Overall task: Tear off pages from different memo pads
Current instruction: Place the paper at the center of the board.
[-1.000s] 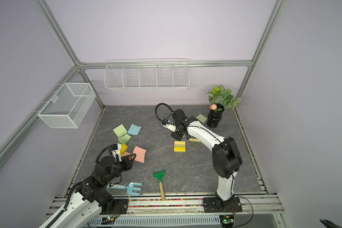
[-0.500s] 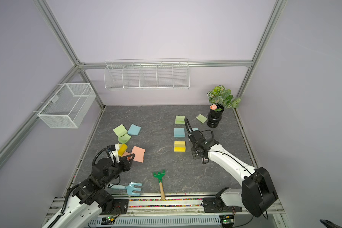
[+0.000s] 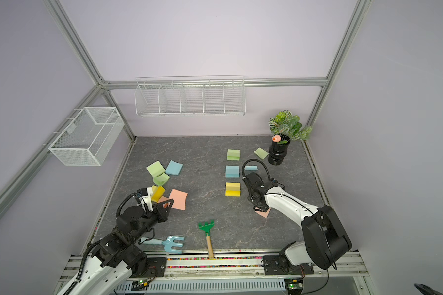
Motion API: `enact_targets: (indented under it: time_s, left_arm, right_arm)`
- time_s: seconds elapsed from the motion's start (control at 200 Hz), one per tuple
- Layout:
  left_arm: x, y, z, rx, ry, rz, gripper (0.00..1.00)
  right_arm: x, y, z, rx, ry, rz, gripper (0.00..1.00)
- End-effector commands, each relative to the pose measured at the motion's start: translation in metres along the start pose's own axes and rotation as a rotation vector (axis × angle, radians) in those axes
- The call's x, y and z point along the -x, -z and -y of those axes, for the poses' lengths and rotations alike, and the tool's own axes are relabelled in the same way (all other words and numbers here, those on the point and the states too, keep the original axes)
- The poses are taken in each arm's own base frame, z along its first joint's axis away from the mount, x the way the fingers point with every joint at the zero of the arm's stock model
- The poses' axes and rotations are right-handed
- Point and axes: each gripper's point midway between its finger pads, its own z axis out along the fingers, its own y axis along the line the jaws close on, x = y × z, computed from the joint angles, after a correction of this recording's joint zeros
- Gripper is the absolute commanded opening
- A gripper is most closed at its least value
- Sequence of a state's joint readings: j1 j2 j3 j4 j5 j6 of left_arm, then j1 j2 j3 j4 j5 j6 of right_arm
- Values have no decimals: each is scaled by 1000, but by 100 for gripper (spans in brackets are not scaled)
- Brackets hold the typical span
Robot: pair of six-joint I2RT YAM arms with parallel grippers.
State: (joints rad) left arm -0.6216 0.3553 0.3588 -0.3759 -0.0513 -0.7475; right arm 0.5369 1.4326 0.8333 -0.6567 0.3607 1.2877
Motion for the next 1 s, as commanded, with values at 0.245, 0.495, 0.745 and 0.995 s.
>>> enact_targets:
  time_s: [0.245,0.495,0.745,0.995]
  left_arm:
    - [2,1,0,-2,6,9,0]
    - [1,-1,-1,6,4,4,0]
    - [0,-4,-2,13,2,-3,0]
    - [-2,-6,-4,22,0,-9,0]
  right_arm:
    - [16,-26,-12,-72,-353,18,6]
    - [20,-36,-13,-97,-391,37,7]
    - [16,-47,-11,-110,-388,35,27]
    - [10,-59,-10,-97,-370,21,39]
